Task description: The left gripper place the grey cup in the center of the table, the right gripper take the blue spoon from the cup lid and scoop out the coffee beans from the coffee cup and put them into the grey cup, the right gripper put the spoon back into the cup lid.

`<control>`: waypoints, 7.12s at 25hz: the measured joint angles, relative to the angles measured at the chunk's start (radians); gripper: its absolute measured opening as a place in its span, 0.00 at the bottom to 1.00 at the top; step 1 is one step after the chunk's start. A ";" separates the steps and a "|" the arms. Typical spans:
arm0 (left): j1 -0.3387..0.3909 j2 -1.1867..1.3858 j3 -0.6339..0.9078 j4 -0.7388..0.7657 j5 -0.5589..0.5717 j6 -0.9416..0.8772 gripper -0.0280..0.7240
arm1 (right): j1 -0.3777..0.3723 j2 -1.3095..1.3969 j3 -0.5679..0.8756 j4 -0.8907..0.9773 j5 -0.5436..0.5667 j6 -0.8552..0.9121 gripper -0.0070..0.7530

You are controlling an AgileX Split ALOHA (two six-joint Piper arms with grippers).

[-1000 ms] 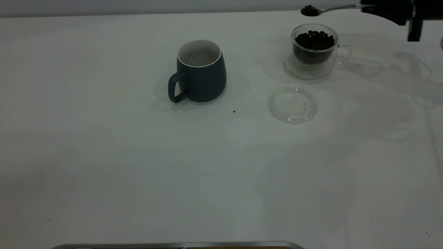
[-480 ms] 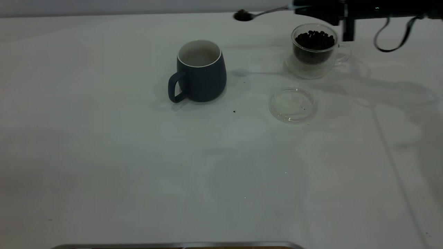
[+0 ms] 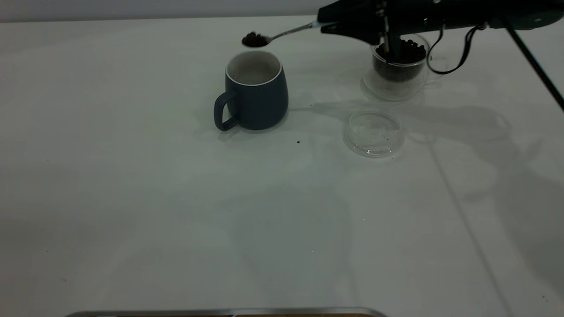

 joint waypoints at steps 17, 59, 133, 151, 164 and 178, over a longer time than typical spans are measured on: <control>0.000 0.000 0.000 0.000 0.000 0.000 0.67 | 0.024 0.000 0.000 0.056 -0.136 -0.453 0.14; 0.000 0.000 0.000 0.000 0.000 -0.001 0.67 | -0.221 -0.496 0.581 -0.142 -0.174 -0.489 0.14; 0.000 0.000 0.000 0.000 0.000 -0.002 0.67 | -0.246 -0.153 0.448 0.075 -0.413 -0.746 0.80; 0.000 0.000 0.000 0.000 0.000 0.000 0.67 | -0.205 -1.117 0.772 -0.390 -0.616 -0.092 0.78; 0.000 0.000 0.000 0.000 0.000 0.000 0.67 | -0.205 -1.826 0.840 -1.450 -0.029 0.873 0.78; 0.000 0.000 0.000 0.000 0.000 -0.002 0.67 | -0.205 -2.308 1.014 -1.553 0.018 0.994 0.78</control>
